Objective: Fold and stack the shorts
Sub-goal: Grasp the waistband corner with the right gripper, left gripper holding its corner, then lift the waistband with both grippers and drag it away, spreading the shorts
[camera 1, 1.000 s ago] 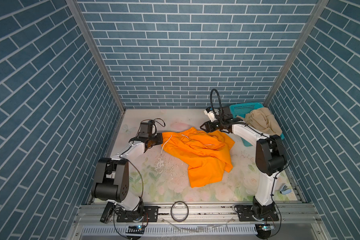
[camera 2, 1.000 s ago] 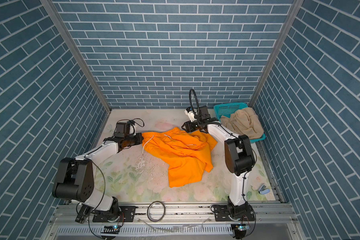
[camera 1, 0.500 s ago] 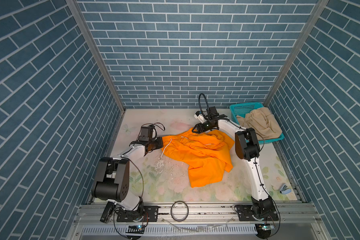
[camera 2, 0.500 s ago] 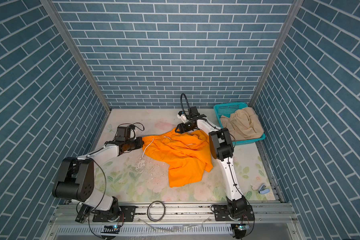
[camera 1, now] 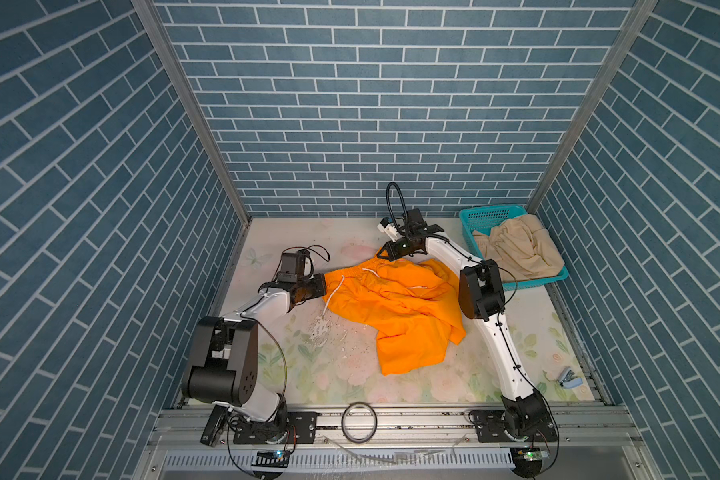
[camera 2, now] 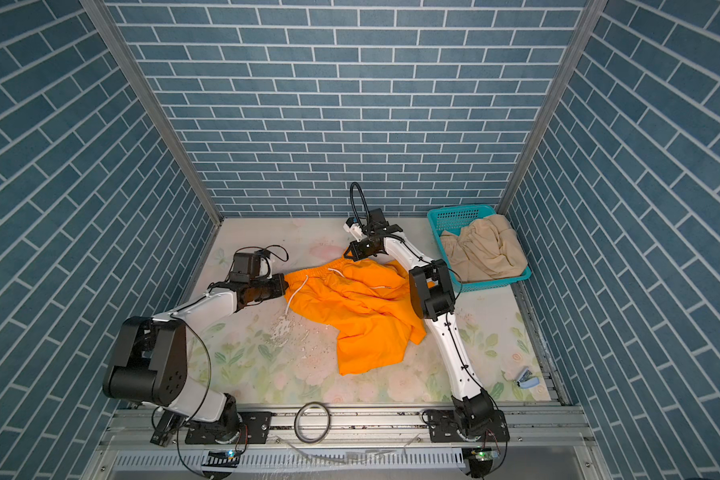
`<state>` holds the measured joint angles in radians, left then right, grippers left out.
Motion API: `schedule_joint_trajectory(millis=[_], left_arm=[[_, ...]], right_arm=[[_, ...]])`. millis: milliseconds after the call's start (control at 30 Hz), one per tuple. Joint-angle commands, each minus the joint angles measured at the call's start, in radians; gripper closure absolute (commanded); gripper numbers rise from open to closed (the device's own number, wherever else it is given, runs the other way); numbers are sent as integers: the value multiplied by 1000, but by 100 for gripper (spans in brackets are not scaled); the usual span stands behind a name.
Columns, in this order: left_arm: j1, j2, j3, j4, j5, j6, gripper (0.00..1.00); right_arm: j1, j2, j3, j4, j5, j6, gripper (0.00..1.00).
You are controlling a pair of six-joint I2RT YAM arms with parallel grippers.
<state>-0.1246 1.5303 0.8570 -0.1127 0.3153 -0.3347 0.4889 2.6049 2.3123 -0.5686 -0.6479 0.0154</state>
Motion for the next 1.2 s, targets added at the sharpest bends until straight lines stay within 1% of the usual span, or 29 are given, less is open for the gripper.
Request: schedule_joint_trajectory(millis=[0, 100, 167, 333, 467, 533, 633, 767, 833, 900, 967, 1067, 1167], left_arm=[[3, -41, 95, -90, -5, 48, 100], [3, -65, 204, -155, -8, 78, 100], [3, -78, 302, -213, -15, 107, 100], [2, -78, 596, -342, 11, 181, 100], [-1, -84, 759, -402, 40, 235, 100], [-4, -80, 822, -449, 53, 255, 100], [-24, -97, 829, -486, 31, 295, 100], [-26, -122, 749, -478, -91, 290, 100], [-26, -110, 764, -504, -87, 292, 100], [-28, -111, 785, -526, -42, 298, 100], [-40, -139, 787, -532, -27, 309, 100], [-58, -193, 761, -536, -36, 315, 100], [-64, -232, 771, -572, -37, 312, 100]], right_arm=[[2, -84, 14, -57, 3, -35, 100], [2, -205, -6, -48, 63, -57, 100], [-1, -303, -29, -30, 108, -68, 100], [0, -551, -135, 48, 201, -83, 100], [0, -711, -200, 44, 258, -114, 100], [-1, -791, -262, 65, 276, -128, 100], [-3, -878, -376, 87, 288, -163, 100], [-6, -911, -481, 70, 318, -161, 100], [-6, -918, -498, 61, 318, -157, 100], [-6, -936, -491, 43, 315, -155, 100], [-6, -966, -501, 50, 313, -154, 100], [-6, -976, -506, 48, 314, -154, 100], [-6, -973, -465, 6, 251, -129, 100]])
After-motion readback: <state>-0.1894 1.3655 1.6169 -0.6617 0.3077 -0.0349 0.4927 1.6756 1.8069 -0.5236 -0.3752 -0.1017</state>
